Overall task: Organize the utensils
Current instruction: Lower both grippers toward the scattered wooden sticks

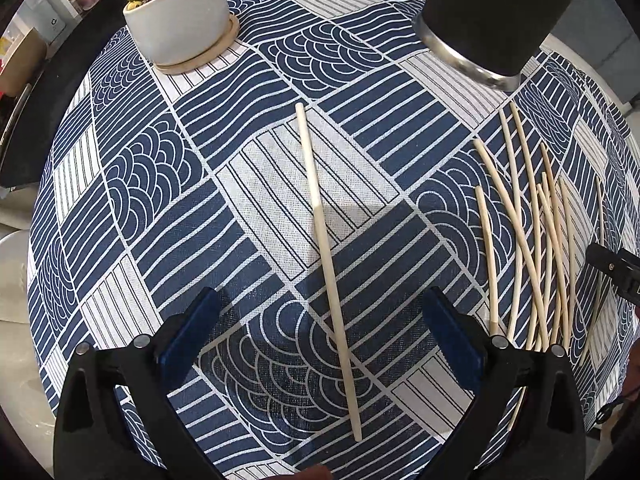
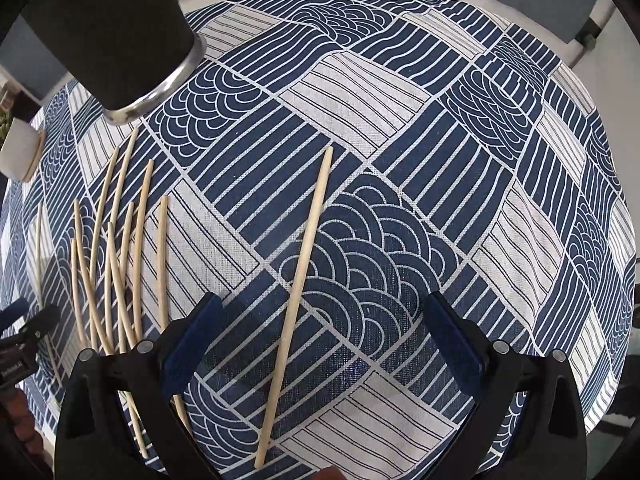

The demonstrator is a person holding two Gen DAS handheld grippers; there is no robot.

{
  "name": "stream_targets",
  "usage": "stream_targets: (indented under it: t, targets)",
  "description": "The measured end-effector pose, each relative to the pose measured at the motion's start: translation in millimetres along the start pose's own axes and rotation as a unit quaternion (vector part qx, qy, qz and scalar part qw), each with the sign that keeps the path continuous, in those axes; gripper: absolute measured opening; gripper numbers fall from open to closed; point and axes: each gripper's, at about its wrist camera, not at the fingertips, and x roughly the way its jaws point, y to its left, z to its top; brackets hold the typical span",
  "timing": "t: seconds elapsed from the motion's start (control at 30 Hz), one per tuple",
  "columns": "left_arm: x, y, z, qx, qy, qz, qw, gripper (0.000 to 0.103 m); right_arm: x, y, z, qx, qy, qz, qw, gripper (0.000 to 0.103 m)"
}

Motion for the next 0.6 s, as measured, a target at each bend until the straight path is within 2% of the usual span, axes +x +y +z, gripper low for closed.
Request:
stream_targets:
  t: [0.5,0.57,0.6]
  targets:
    - [-7.2,0.2,-12.8,0.003,-0.044,-0.002,0.9990,0.099,-5.1,5.2,-6.3,0.005,-0.004,-0.006,1.000,0.096]
    - [-7.3,0.4,-11.4,0.005,-0.045,-0.004,0.9990,0.099,-5.9,6.0,-7.6,0.002,-0.007,-0.006,1.000,0.092]
    - [-7.2,0.9,-9.9,0.005,-0.045,-0.004,0.9990,0.095,-8.4,6.2,-8.4,0.002,-0.008,-0.005,1.000,0.078]
